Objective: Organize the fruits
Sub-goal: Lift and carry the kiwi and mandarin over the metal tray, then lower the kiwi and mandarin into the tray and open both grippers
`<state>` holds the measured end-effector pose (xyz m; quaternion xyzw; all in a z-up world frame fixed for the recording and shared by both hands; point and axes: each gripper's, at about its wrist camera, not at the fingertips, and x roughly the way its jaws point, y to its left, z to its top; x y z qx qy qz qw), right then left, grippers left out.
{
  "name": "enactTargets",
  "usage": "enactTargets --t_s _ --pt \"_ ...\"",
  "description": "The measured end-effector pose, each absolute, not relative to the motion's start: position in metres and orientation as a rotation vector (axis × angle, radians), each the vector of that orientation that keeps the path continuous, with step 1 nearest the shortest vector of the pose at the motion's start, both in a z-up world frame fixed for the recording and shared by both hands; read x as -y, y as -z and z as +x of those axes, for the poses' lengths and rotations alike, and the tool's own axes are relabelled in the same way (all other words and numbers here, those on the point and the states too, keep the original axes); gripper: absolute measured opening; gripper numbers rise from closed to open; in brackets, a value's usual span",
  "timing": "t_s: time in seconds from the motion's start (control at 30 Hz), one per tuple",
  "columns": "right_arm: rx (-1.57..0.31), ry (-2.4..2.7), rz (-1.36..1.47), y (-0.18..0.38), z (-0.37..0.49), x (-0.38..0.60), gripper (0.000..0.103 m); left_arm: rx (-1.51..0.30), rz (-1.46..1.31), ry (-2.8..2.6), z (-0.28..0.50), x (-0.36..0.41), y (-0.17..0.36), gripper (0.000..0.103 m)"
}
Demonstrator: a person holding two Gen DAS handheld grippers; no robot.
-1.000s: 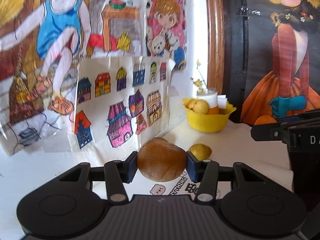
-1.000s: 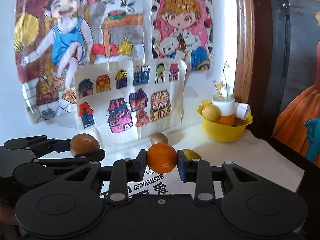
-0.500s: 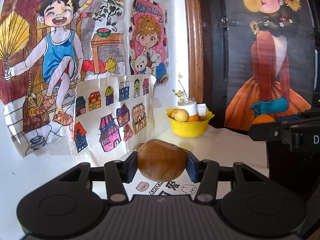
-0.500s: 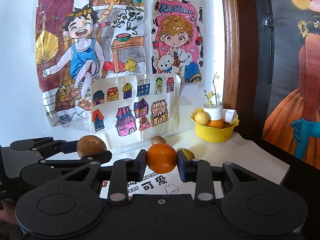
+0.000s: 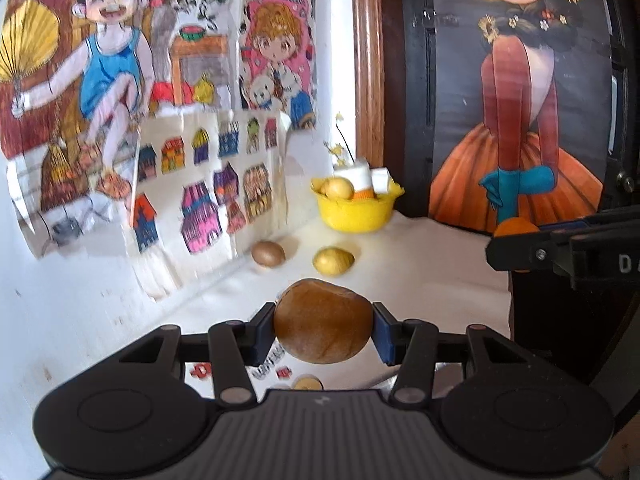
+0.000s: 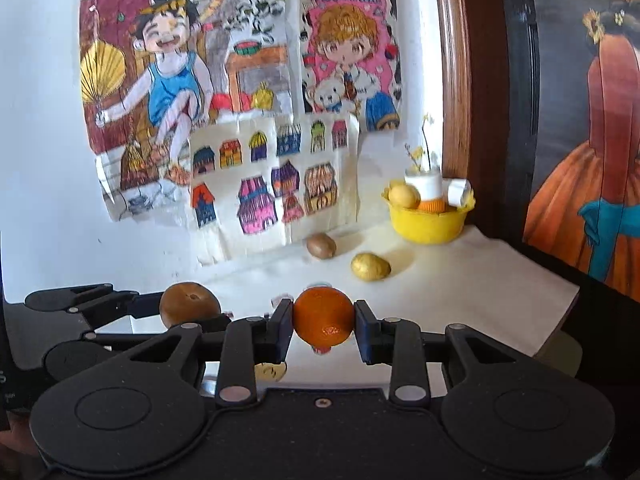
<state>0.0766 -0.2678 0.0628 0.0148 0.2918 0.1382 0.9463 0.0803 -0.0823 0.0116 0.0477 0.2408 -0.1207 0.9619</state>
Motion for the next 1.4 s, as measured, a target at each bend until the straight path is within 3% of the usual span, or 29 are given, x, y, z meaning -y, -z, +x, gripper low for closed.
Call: enactTargets --t_s 0.7,1.4 --pt "-0.880 -0.229 0.040 0.056 0.131 0.292 0.034 -0.744 0.120 0.335 0.099 0.123 0.088 0.054" --pt "-0.994 -0.251 0.021 0.102 0.161 0.283 0.036 -0.813 0.133 0.336 0.105 0.127 0.112 0.056"
